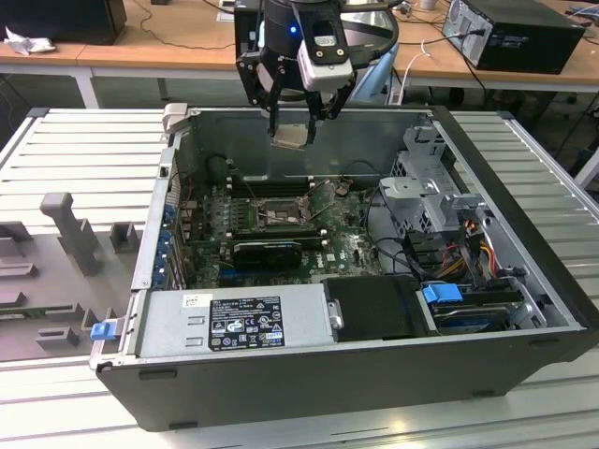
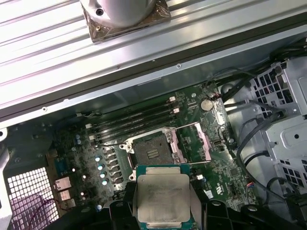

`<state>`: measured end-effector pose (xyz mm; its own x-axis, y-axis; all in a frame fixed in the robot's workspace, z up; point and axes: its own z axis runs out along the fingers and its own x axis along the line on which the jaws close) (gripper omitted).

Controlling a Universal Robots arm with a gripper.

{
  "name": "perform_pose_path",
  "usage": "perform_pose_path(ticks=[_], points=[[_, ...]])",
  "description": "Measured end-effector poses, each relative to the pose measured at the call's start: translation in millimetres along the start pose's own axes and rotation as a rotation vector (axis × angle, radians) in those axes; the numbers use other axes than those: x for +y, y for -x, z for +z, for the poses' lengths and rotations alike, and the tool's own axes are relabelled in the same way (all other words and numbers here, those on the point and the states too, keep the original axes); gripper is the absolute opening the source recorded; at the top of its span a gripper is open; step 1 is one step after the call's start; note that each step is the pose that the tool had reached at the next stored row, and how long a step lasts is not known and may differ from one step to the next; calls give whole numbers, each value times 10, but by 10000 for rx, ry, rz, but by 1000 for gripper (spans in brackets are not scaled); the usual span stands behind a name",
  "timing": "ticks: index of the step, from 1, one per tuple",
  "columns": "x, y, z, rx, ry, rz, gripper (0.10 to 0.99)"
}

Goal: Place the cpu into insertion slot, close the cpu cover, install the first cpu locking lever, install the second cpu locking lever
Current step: 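Place the cpu into insertion slot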

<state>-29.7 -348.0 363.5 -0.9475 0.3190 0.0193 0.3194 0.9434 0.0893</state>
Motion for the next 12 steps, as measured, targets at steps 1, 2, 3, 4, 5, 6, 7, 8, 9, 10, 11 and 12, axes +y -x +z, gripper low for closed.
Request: perform_pose_path(ticks=[1, 2, 3, 4, 5, 6, 7, 8, 9, 10, 11, 12], points=[[0, 0, 0, -3, 1, 34, 529], [0, 0, 0, -5, 1, 54, 529], [0, 0, 0, -6, 1, 65, 529], [0, 0, 0, -8, 2, 87, 529], [0, 0, 0, -9, 2, 99, 529], [0, 0, 0, -10, 2, 112, 529], [0, 0, 0, -11, 2, 125, 529], [0, 0, 0, -13, 3, 137, 529], [0, 0, 0, -14, 3, 149, 529], [0, 0, 0, -14, 3, 162, 529], [0, 0, 0, -16, 3, 175, 529], [0, 0, 0, -17, 4, 187, 529]])
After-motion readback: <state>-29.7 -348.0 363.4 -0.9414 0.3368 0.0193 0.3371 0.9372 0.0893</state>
